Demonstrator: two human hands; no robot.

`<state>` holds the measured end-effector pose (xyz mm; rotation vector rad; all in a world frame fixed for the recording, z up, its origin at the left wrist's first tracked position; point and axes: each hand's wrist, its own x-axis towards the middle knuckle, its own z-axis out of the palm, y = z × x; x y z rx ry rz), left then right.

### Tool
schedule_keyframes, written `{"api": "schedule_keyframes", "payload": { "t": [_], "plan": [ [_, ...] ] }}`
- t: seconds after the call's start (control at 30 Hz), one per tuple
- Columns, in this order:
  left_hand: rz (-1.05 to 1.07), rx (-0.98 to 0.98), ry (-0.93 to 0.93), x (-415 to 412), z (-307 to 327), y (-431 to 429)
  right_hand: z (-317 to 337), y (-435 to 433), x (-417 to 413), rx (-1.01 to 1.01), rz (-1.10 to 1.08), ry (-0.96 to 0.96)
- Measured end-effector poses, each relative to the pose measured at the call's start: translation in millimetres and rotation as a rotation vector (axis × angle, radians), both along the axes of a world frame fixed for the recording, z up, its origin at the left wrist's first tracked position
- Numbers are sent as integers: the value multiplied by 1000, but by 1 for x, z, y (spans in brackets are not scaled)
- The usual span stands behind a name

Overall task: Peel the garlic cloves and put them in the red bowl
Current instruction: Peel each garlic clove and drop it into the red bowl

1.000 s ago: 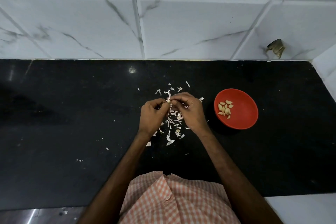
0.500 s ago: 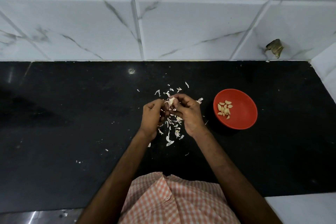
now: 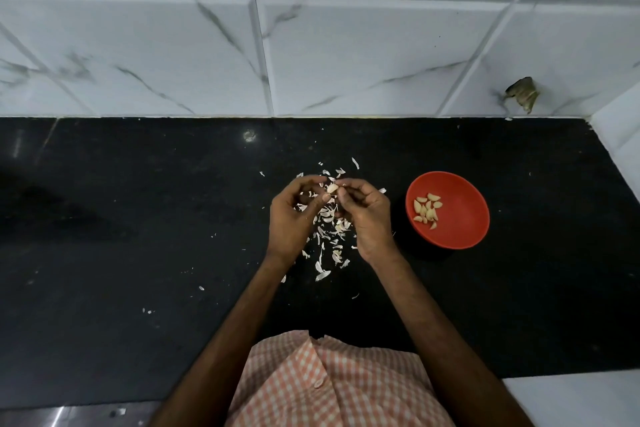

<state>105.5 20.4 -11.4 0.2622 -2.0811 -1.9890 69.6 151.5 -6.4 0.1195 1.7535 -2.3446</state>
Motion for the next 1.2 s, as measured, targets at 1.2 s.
{"api": "schedule_keyframes", "payload": {
  "t": [1.2],
  "plan": [
    [75,-345,-30,5,-8,-8,12,5,-5,752,167,660]
  ]
}}
